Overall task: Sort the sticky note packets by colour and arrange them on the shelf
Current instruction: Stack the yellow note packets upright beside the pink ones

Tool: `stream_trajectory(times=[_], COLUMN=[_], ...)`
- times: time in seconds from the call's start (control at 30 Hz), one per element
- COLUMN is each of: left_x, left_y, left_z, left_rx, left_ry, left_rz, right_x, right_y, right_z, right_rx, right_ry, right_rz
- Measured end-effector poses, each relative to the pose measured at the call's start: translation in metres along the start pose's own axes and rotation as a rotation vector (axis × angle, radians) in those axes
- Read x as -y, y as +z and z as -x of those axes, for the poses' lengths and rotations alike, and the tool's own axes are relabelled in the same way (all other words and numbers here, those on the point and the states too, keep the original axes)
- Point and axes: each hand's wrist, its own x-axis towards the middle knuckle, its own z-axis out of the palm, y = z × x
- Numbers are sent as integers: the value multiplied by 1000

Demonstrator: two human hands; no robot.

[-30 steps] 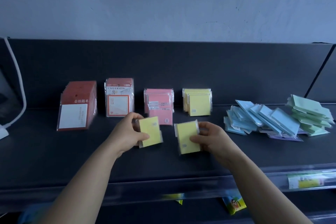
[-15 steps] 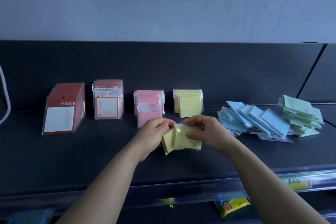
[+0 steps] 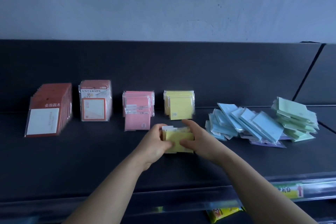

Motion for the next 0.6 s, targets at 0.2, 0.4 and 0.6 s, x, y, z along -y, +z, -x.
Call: stream_trajectory(times=[0.2,0.4,0.6], left_x=[-13,-30,-11], left_y=[9,8,14], left_z=[-16,-55,-86], left_rx=[-83,-264,-311], left_ry=[68,164,77], left_rz=[-104,-100,-301], right_x=[-5,-5,-13], right_y=[-11,-25,-18], right_z=[-19,-53,-75], right_rx=[-39,-286,-341], right_ry=[-4,-13,85], right_rz=[-73,-196,39])
